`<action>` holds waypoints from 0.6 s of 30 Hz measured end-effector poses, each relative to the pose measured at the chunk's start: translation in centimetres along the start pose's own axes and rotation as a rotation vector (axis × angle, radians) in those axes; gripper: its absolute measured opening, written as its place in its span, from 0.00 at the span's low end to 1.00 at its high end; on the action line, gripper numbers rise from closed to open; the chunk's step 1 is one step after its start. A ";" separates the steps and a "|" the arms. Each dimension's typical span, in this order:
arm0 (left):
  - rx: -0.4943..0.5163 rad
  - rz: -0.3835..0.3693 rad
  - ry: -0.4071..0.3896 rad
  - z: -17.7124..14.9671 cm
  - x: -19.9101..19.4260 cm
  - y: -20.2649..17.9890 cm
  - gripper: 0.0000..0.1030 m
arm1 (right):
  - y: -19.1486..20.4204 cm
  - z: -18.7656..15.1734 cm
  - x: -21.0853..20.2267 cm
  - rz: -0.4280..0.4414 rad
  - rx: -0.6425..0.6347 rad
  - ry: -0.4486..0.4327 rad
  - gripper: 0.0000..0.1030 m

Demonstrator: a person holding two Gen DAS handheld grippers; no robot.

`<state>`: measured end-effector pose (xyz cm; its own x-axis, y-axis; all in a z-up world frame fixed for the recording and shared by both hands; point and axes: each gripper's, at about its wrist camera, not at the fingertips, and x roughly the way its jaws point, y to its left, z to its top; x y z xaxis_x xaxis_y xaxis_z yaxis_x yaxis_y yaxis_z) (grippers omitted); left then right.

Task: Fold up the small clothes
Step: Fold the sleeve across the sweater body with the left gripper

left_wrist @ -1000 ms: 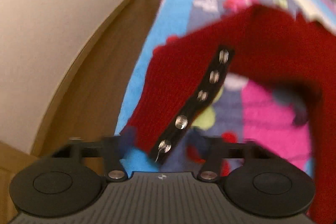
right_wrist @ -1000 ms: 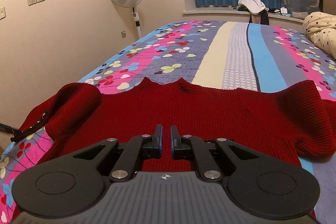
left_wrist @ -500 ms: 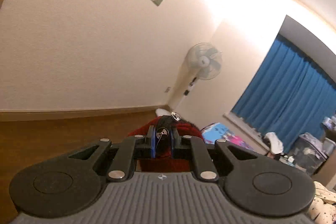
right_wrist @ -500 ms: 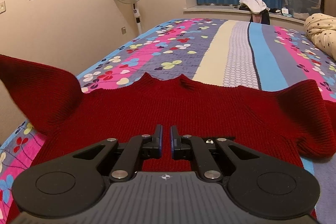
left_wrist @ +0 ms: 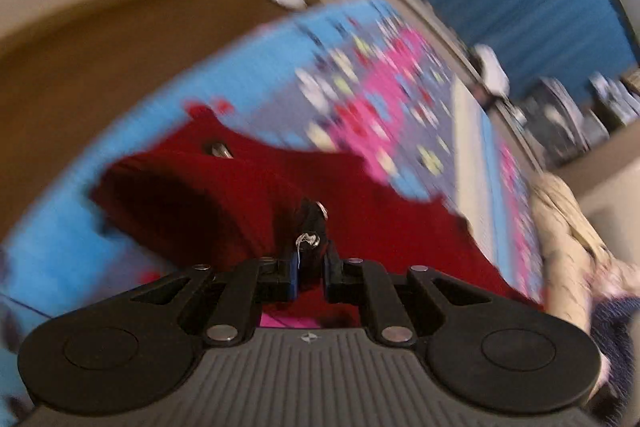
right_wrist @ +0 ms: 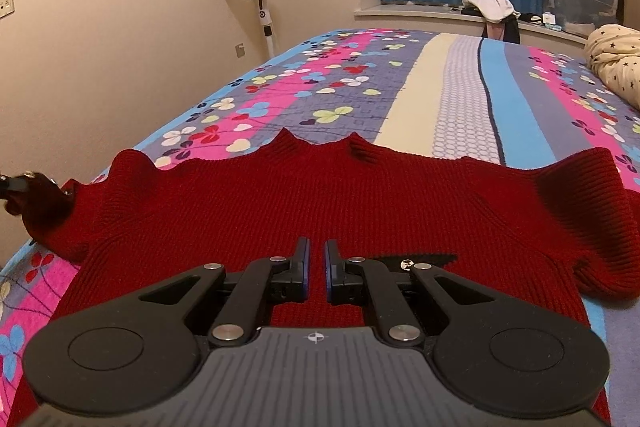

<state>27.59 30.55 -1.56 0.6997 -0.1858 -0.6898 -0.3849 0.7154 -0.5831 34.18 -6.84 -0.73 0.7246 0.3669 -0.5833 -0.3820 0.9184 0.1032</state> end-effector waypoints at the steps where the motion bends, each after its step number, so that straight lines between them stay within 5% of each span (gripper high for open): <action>1: -0.022 -0.043 0.036 -0.7 0.5 -0.7 0.11 | -0.1 0.0 0.0 0.001 0.002 0.001 0.08; 7: 0.033 -0.363 0.144 -3.9 2.7 -6.5 0.16 | -0.5 0.1 -0.1 0.014 0.028 0.005 0.08; 9: 0.103 -0.380 0.182 -4.8 3.6 -8.3 0.32 | -0.6 0.1 -0.1 0.015 0.031 0.007 0.08; 12: 0.161 -0.399 0.136 -4.7 3.0 -8.7 0.33 | -0.8 0.0 0.0 0.023 0.046 0.016 0.08; 15: 0.071 -0.479 0.017 -2.7 1.1 -6.5 0.35 | -1.0 0.1 -0.1 0.035 0.067 0.022 0.08; 18: 0.090 -0.356 -0.074 -0.3 1.0 -5.0 0.38 | -1.0 0.0 0.0 0.046 0.082 0.025 0.08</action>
<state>30.04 26.61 0.58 0.8233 -0.3864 -0.4158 -0.0576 0.6718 -0.7385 34.57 -7.76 -0.80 0.6927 0.4062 -0.5960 -0.3659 0.9100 0.1950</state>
